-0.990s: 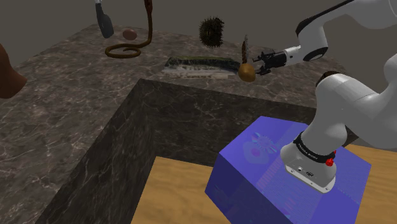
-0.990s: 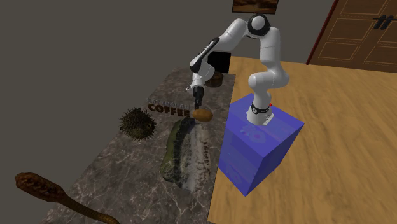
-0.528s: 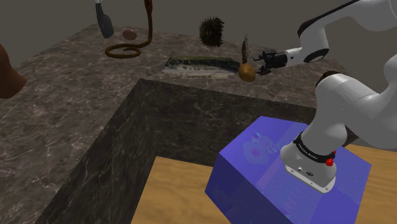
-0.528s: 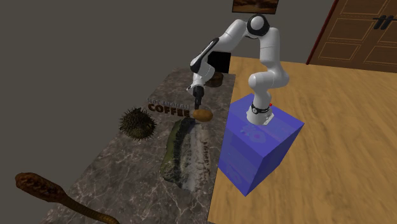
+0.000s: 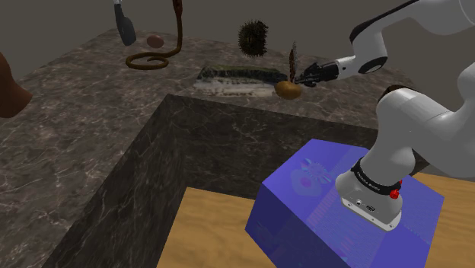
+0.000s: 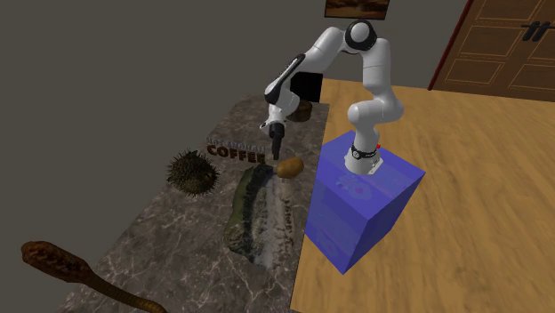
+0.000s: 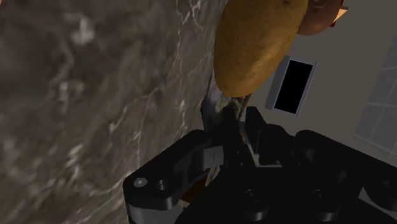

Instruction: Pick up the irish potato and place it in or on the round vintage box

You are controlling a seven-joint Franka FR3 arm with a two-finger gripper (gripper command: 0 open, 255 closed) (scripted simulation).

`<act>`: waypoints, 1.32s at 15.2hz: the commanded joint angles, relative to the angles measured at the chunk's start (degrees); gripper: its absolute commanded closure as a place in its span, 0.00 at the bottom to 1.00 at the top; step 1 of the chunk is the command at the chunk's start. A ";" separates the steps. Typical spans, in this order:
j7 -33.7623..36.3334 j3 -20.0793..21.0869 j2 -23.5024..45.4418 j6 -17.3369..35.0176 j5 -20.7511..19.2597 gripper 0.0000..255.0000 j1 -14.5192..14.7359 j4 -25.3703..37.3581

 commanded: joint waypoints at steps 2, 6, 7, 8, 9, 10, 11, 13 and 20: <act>-0.06 0.13 0.00 0.39 -0.42 1.00 0.48 -0.28; -0.02 0.09 -0.01 0.32 -0.47 1.00 0.45 -0.22; -0.02 0.09 -0.01 0.32 -0.47 0.00 0.45 -0.22; 3.25 -0.48 0.50 -2.29 -6.34 0.00 3.59 2.45; 6.09 -1.16 0.80 -5.12 -11.90 0.00 6.94 5.14; 8.62 -1.74 0.79 -8.07 -17.30 0.00 10.31 7.79; 8.80 -1.94 0.88 -8.46 -17.77 0.00 10.80 8.09; 8.56 -1.74 0.67 -7.03 -17.16 0.00 11.55 7.19; 7.97 -1.29 -0.33 -2.84 -15.55 0.00 13.85 4.90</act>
